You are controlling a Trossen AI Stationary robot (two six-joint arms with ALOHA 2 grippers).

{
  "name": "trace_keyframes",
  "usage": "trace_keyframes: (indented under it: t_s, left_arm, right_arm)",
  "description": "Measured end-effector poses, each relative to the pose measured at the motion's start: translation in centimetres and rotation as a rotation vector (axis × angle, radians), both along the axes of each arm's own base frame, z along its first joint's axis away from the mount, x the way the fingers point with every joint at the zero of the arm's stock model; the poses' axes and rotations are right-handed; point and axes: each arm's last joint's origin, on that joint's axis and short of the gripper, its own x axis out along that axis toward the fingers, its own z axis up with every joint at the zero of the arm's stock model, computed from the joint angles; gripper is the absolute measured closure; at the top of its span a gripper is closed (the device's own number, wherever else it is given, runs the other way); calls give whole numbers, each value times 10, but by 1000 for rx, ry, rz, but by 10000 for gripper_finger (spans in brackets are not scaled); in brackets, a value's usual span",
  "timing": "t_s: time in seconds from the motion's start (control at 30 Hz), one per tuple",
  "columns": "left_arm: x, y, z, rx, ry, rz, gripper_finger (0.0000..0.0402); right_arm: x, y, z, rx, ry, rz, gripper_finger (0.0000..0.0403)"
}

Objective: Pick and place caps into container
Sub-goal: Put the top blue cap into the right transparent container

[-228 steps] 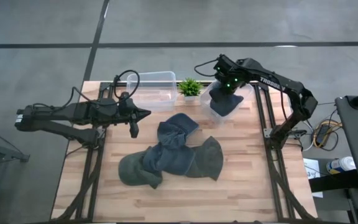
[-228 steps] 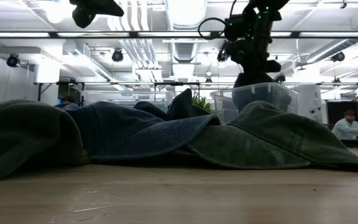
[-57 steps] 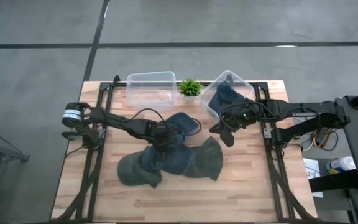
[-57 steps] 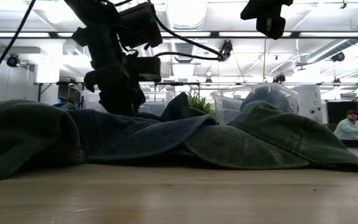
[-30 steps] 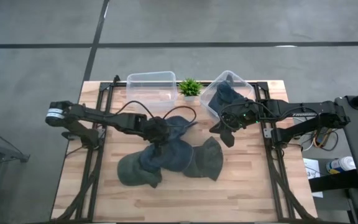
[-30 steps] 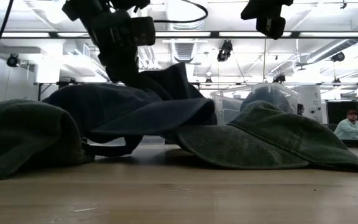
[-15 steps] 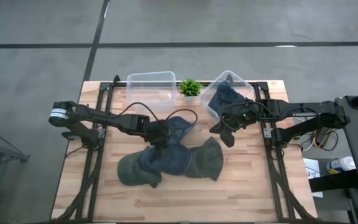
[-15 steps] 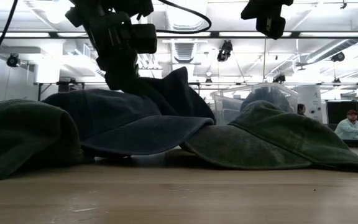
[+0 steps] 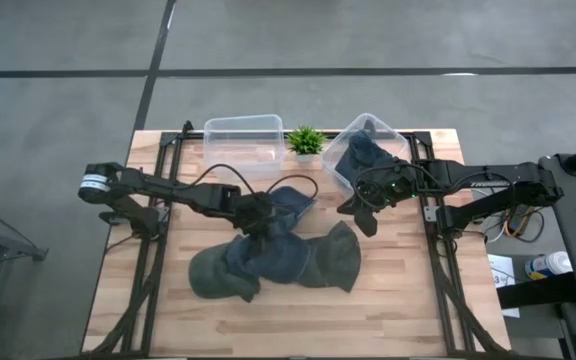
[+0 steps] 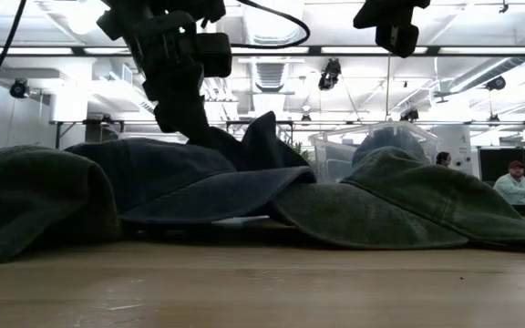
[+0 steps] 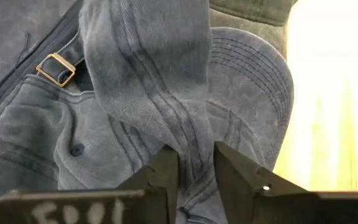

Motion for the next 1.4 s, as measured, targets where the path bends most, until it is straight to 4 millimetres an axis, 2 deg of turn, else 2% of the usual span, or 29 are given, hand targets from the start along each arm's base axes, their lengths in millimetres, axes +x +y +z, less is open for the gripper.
trace_keyframes:
  t_s: [0.17, 0.27, 0.37, 0.53, 0.8, 1.1, 1.4]
  left_arm:
    - [-3, 2, -5, -14, 24, 26, 307]
    - [-6, 2, -11, -17, 45, 33, 336]
    - [-8, 2, -15, -28, 64, 52, 385]
    - [-6, 2, -10, -31, 50, 57, 396]
    - [-9, 4, 19, -46, -50, 77, 399]
    - [-31, 9, 54, -12, -174, 192, 400]
    - [-64, 17, 113, 48, -535, 420, 401]
  right_arm:
    - [0, 0, 0, 0, 0, 0, 390]
    - [0, 0, 0, 0, 0, 0, 390]
    - [0, 0, 0, 0, 0, 0, 390]
    - [0, 0, 0, 0, 0, -1, 390]
    - [0, 0, 0, 0, 0, 1, 390]
    - [0, 2, 0, 30, 1, 39, 390]
    - [0, 2, 0, 36, 2, 39, 390]
